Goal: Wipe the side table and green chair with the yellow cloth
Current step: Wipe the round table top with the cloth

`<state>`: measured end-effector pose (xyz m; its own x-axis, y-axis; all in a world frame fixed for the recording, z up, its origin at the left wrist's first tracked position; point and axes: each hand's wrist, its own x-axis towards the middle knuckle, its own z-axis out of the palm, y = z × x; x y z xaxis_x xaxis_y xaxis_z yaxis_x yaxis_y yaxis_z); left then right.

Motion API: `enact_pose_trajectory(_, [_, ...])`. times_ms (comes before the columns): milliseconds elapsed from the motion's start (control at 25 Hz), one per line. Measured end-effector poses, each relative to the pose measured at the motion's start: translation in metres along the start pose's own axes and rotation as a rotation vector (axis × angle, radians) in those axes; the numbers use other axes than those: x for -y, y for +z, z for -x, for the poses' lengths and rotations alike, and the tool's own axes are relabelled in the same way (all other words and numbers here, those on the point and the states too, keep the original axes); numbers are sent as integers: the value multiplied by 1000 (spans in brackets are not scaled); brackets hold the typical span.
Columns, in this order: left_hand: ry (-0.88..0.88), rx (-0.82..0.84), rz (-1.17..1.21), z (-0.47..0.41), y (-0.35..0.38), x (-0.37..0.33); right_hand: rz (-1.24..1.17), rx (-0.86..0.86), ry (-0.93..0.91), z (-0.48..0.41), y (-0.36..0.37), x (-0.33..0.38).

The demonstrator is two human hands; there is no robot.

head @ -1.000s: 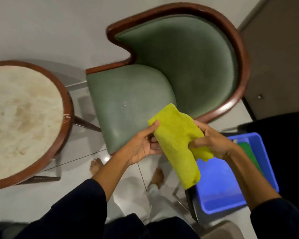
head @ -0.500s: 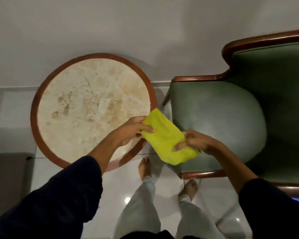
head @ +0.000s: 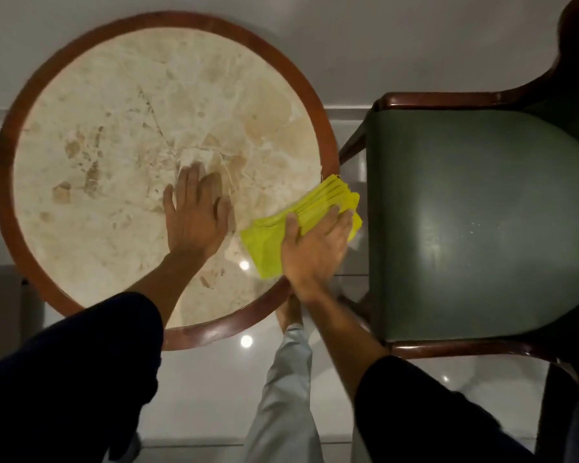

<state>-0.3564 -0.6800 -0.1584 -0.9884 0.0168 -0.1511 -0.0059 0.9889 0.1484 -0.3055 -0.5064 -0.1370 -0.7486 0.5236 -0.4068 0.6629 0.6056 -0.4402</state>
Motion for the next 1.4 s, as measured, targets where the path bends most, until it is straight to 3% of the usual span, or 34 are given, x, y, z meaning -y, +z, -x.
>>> enact_pose_trajectory(80, [-58, 32, 17, -13, 20, 1, 20, 15, 121, -4, 26, 20])
enact_pose_trajectory(160, [-74, -1, 24, -16, 34, 2, 98, -88, 109, -17, 37, 29])
enact_pose_trajectory(240, [-59, -32, 18, -15, 37, 6, 194, -154, -15, -39, 33, 34])
enact_pose_trajectory(440, [-59, -86, 10, -16, 37, 5, 353, -67, -428, -178, 15, 105])
enact_pose_trajectory(560, [-37, -115, 18, -15, 41, 9, 457, -49, -560, -182, 35, 136])
enact_pose_trajectory(680, [-54, -114, 60, -15, 40, 9, 453, 12, -855, -111, 55, 102])
enact_pose_trajectory(760, [-71, -110, 68, -16, 37, 7, 408, 99, -942, -73, 48, 53])
enact_pose_trajectory(840, [-79, -109, 87, -17, 34, 6, 448, 168, -1015, -52, 30, 13])
enact_pose_trajectory(960, [-91, -154, 115, -16, 25, -1, 444, 305, -1279, -47, -5, -25])
enact_pose_trajectory(1000, [-116, -165, 162, -19, 18, -3, 345, 291, -1204, -43, -14, -32])
enact_pose_trajectory(1040, [-145, -172, 235, -24, 10, -5, 195, 235, -978, -37, -22, -43])
enact_pose_trajectory(1120, [-92, -167, 319, -30, -9, -15, -84, 177, -266, -19, -31, -70])
enact_pose_trajectory(1160, [24, -163, 306, -30, -18, -25, -188, 279, 32, -8, -33, -82])
enact_pose_trajectory(1200, [191, -140, 288, -32, -27, -40, -291, 433, 192, 3, -36, -88])
enact_pose_trajectory(1280, [583, 56, 201, -38, -40, -77, -463, 591, 185, 11, -45, -90])
enact_pose_trajectory(1360, [864, 416, -11, -42, -46, -116, -652, 510, 64, 0, -68, -87])
enact_pose_trajectory(1400, [918, 592, -105, -44, -46, -133, -730, 434, 39, -9, -83, -89])
